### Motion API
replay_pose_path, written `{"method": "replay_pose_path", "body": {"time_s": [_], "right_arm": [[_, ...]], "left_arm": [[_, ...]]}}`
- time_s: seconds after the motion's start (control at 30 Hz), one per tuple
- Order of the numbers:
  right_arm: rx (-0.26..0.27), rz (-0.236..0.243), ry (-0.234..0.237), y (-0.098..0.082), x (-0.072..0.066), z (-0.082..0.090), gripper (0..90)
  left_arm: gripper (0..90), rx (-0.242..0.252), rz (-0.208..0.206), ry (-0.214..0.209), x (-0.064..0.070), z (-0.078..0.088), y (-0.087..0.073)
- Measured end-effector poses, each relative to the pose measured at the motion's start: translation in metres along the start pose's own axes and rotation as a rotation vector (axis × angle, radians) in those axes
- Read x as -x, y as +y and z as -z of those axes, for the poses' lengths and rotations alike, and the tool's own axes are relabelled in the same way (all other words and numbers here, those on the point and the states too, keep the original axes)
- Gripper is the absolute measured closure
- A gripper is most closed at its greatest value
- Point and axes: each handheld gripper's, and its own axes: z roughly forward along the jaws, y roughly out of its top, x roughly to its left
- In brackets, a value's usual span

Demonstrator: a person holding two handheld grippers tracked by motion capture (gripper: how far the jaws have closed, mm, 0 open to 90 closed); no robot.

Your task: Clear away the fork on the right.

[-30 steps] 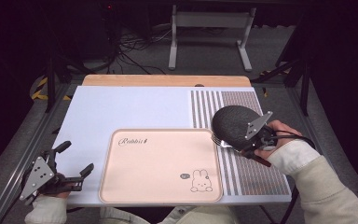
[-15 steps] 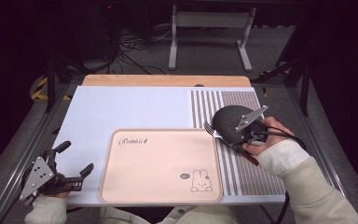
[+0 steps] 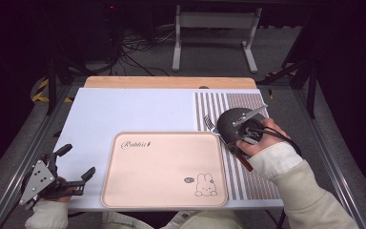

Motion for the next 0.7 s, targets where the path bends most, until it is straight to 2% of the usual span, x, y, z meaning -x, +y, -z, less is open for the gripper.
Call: {"method": "replay_pose_path", "body": {"time_s": [0.17,0.23,0.3,0.53,0.7], "right_arm": [[-0.01,-0.026,0.009,0.005,-0.006,-0.005,78.1],[-0.021,-0.042,0.003,0.007,-0.009,-0.008,78.1],[-0.034,-0.062,-0.024,0.009,-0.013,-0.01,78.1],[-0.044,-0.085,0.014,0.015,-0.019,-0.022,78.1],[-0.015,-0.089,0.041,0.018,-0.025,-0.029,78.1]], "left_arm": [[0.9,-0.001,0.002,-0.001,0.0,0.0,0.0],[0.9,0.0,0.0,0.0,0.0,0.0,0.0],[0.9,0.001,-0.001,0.0,0.0,0.0,0.0],[0.9,0.002,-0.003,0.0,0.0,0.001,0.0],[0.9,0.004,-0.006,-0.002,-0.001,0.0,0.0]]}}
